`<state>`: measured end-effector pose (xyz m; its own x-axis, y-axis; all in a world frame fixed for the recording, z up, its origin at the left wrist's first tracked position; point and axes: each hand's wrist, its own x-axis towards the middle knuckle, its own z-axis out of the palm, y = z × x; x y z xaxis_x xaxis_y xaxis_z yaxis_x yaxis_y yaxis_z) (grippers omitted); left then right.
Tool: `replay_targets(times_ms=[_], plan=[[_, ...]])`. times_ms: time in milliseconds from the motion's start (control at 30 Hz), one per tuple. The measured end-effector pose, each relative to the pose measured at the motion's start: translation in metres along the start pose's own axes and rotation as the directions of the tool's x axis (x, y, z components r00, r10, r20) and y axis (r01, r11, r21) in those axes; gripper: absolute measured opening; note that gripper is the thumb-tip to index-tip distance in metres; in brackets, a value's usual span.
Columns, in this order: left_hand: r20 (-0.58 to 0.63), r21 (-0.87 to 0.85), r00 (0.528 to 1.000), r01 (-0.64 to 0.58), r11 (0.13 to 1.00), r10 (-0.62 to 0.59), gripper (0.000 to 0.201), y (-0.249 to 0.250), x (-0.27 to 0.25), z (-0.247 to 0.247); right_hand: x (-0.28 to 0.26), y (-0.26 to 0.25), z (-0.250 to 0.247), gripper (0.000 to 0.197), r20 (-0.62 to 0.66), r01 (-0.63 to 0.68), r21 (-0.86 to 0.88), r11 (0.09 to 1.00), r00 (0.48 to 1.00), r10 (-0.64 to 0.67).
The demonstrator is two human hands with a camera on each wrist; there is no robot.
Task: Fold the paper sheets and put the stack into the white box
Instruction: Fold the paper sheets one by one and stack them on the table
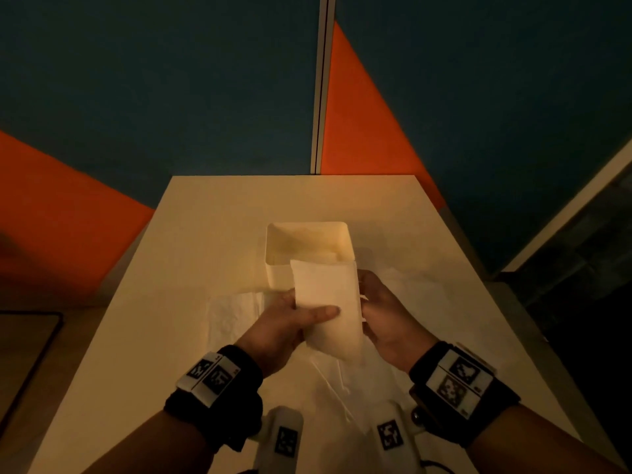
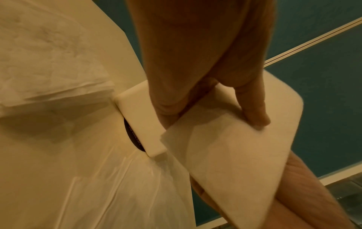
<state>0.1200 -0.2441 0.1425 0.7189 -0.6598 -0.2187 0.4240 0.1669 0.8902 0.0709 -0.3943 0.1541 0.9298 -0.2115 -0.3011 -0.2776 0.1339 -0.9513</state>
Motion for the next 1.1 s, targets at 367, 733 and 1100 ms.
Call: replay_targets(times_ms=[367,733,1100], plan=[[-0.042,0.479,0.908,-0.348,0.806,0.417,0.091,0.001,0.008,-0.020,-0.008,-0.005,-0.009,0.038,0.097,-0.273,0.146,0.951,0.960,0.261],[0.010,0.959,0.954,-0.094,0.267,0.300,0.052,0.005,-0.002,-0.020,0.002,-0.002,-0.013,0.007,-0.025,0.217,-0.532,0.819,0.962,-0.272],[0.142,0.933,0.987,-0.160,0.323,0.079,0.023,0.008,0.002,-0.020,-0.002,-0.010,-0.017,0.017,0.245,0.237,-0.599,0.765,0.964,-0.107]])
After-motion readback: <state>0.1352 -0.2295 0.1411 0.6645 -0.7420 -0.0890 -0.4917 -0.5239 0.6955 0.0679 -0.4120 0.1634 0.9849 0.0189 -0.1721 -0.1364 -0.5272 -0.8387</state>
